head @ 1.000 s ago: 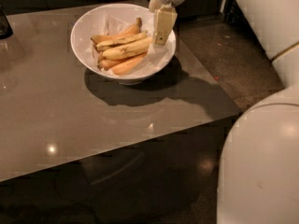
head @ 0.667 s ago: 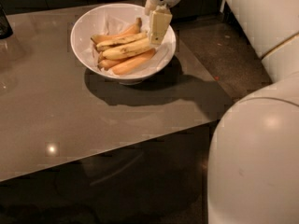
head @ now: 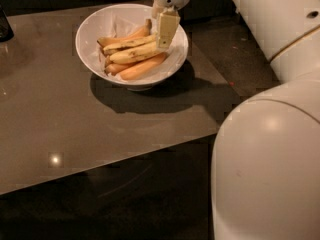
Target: Pick banana from white bowl
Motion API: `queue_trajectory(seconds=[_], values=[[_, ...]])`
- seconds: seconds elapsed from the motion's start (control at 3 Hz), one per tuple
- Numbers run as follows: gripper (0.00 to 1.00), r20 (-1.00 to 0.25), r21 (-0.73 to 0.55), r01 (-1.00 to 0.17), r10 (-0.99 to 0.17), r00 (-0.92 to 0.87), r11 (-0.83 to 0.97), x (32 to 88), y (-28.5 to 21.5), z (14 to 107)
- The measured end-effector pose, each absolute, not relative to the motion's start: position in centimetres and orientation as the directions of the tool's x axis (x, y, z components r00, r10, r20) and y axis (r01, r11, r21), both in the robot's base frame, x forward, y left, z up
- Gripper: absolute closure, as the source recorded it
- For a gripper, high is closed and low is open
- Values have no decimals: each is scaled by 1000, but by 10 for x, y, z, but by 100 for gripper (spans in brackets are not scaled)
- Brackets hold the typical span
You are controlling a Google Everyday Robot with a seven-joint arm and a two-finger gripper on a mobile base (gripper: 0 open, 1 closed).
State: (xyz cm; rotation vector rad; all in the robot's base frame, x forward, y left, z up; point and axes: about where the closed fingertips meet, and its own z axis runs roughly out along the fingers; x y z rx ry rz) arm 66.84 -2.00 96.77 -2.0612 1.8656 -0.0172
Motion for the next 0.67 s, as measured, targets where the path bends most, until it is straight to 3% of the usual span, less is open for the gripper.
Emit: queue_trajectory(seconds=[0.67], values=[[39, -239, -238, -970, -966, 101, -43, 669, -22, 955]])
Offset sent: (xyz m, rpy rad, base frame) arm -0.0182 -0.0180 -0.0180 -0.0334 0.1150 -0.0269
